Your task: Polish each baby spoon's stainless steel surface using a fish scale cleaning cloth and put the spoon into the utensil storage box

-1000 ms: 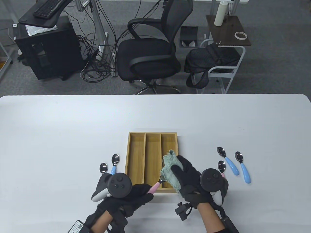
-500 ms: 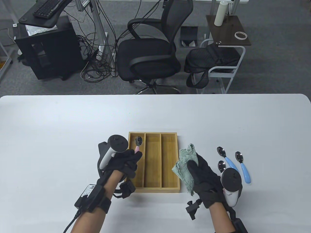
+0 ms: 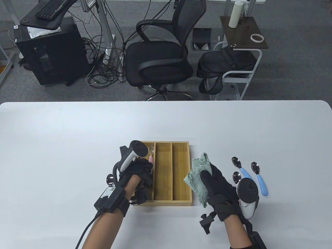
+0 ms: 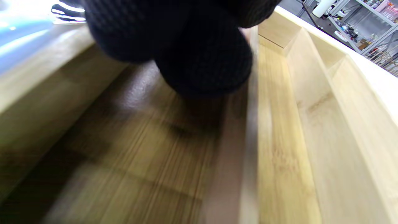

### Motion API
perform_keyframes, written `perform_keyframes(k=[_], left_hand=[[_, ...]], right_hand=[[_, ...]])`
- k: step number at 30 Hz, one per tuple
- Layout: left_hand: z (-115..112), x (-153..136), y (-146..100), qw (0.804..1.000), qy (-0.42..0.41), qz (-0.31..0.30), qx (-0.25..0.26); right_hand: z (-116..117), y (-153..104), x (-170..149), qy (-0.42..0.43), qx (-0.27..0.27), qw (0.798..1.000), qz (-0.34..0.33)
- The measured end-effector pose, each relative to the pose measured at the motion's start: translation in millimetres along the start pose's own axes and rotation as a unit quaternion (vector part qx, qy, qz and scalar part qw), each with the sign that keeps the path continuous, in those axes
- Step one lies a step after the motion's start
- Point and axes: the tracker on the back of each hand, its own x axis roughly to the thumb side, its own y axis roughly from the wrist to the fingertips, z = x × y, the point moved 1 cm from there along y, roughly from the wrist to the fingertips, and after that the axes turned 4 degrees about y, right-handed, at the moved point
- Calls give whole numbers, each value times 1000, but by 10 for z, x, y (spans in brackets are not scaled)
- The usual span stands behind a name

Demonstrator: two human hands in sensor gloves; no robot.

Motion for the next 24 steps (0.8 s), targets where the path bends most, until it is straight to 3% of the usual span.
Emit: perform_keyframes(k=[6,8,11,15,18,20,24], left_hand=[[236,-120,-296,997,-51,-52,27],[368,-226,-500,992,-68,-78,66],[482,-513,-803,984,-80,-87,131],[375,-981,-1011,980,-52,-40,187],[137,-1271,-996,985,-3,18,173],[69,-1322,-957,993,37,28,104],[23,-1336,-847,994,58,63,72]], right_hand=[[25,7,-33,-8,8,1000,8],[32,7,-41,-10,9,1000,10],[47,3,-54,-13,12,1000,14],[70,-5,-74,-19,15,1000,19],[85,-11,-83,-22,16,999,20],[91,-13,-83,-26,17,999,19],[89,-21,-84,-33,13,999,17]])
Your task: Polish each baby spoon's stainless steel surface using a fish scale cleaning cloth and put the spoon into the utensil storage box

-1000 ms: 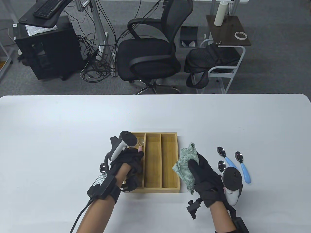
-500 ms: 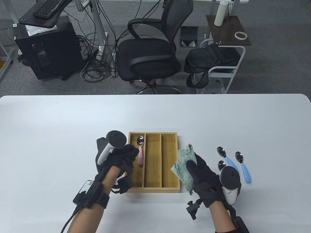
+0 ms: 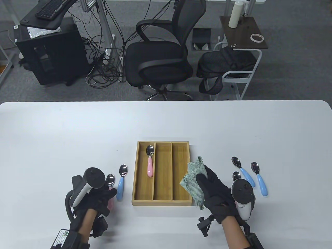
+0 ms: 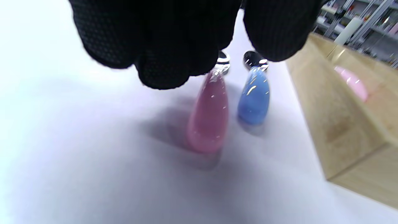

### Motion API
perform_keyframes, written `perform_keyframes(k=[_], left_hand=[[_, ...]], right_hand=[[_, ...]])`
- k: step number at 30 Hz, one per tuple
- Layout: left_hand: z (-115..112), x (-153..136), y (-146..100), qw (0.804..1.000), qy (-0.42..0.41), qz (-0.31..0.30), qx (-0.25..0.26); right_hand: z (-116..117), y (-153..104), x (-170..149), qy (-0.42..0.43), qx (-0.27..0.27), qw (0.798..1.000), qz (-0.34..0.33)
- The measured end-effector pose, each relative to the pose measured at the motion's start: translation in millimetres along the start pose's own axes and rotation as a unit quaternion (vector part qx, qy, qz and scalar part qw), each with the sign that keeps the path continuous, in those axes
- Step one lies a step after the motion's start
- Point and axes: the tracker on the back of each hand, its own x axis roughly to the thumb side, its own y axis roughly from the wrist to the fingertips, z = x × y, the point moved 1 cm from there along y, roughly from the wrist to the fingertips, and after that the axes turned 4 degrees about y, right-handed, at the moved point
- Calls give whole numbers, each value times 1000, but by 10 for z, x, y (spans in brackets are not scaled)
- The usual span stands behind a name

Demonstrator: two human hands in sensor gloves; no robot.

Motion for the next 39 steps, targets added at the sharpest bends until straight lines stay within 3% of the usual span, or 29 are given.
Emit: perform_keyframes(k=[5,22,25,28,31,33,36,39], left_hand=[[-107,-32,136,997,46,38,-41],[-195,147,151,983,172,68,12],[-155,98,153,988,140,64,3],[-22,-3,71,994,85,55,26],[106,-54,-88,998,-1,0,63],[157,-10,-176,990,-56,-85,96],[178,151,-314,969,-126,-168,132],[116,403,-468,939,-162,-278,119]], right_hand=[[-12,5,-6,-1,-4,1000,0],[17,6,-14,-6,10,1000,-4],[18,3,-13,-3,11,1000,-2],[19,0,-8,2,10,1000,-3],[39,6,-16,7,18,1000,-1],[67,8,-26,7,27,1000,1],[124,5,-32,4,50,999,0],[192,-10,-5,5,85,996,-18]])
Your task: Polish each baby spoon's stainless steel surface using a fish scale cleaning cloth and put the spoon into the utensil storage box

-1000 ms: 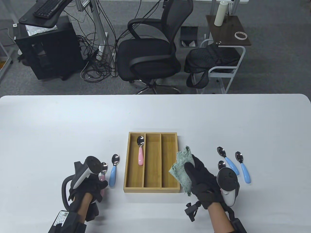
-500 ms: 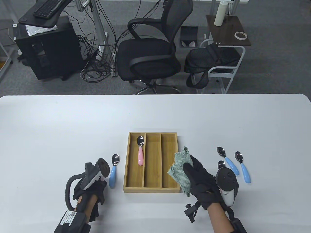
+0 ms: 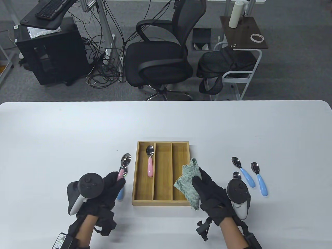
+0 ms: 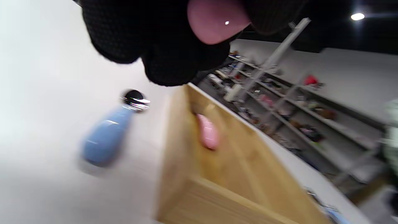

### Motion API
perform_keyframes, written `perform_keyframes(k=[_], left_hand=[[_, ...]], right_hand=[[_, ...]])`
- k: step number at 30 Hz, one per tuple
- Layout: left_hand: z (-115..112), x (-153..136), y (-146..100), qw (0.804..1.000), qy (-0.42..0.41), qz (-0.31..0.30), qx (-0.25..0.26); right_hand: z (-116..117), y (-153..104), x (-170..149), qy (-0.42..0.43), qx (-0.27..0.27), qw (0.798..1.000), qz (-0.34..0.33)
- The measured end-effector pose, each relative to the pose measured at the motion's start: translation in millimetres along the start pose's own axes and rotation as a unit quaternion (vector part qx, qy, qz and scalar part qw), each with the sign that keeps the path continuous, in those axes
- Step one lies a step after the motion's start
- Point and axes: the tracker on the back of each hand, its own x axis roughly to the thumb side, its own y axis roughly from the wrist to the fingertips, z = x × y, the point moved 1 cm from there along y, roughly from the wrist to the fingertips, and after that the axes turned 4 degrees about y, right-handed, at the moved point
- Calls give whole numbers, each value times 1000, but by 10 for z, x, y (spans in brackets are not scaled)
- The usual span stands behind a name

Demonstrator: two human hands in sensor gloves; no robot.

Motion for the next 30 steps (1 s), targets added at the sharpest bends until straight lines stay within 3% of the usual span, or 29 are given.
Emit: perform_keyframes(k=[6,15,25,30], left_hand=[[-238,410,-97,994,-42,-101,-7],[-372,535,-147,990,-1,-138,-5],[-530,648,-162,983,16,-176,-45],[-659,776,-168,979,42,-188,-64]], right_hand=[[171,-5,52,-3,60,998,-25],[330,-10,56,27,114,993,-27],[346,13,-1,95,91,991,-2],[364,-10,72,34,30,999,-11]])
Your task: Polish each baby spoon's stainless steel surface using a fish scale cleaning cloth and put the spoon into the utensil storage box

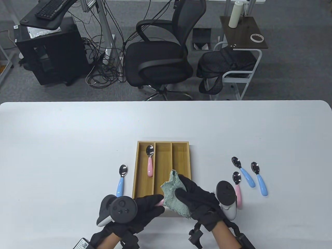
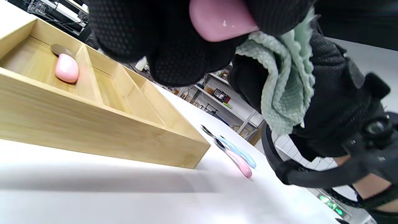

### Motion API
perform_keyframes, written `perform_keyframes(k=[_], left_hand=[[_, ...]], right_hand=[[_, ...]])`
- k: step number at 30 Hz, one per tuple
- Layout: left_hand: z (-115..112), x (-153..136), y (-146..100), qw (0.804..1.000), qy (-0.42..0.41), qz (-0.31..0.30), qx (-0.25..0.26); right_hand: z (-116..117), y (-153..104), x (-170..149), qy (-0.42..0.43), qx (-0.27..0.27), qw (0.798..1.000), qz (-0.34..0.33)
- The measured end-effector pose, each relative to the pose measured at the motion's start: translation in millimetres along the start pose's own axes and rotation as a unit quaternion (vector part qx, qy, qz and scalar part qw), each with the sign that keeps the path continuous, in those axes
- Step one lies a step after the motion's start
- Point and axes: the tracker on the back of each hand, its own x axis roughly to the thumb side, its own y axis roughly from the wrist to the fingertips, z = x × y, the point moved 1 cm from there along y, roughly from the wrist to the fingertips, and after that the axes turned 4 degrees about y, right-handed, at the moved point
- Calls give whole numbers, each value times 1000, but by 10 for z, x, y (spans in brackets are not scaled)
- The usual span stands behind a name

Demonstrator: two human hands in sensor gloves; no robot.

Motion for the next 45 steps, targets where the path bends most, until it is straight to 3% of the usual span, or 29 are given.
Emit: perform_keyframes(k=[8,14,21,37,45], left_hand=[[-41,26,32,1000,-2,5,1],[-28,-20,12,1000,-6,10,1],[-27,-23,7,1000,20,10,0],[-26,46,13,999,35,4,-3],[29,-1,-2,1000,21,18,7]], right_hand=[[-8,-17,24,-44,-48,998,-19],[44,-25,49,-65,-36,997,-30],[44,2,39,-5,15,1000,-25],[8,-32,101,-92,-51,993,-49],[6,-36,121,-74,-26,996,-45]])
